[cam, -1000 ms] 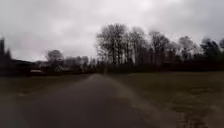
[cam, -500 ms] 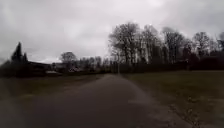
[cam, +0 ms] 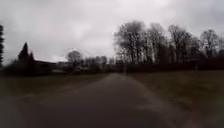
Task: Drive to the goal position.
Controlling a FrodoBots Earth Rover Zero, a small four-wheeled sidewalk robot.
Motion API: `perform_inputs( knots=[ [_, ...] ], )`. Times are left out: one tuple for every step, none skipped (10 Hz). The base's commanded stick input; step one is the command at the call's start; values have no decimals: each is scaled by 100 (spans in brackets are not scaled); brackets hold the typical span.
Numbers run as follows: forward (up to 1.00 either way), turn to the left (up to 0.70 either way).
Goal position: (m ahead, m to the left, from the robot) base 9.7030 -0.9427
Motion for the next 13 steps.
perform_inputs(
  knots=[
    [100, 0],
    [100, 0],
    [100, 0],
    [100, 0],
    [100, 0],
    [100, 0],
    [100, 0],
    [100, 0],
    [100, 0],
    [100, 0],
    [100, 0],
    [100, 0],
    [100, 0]
  ],
)
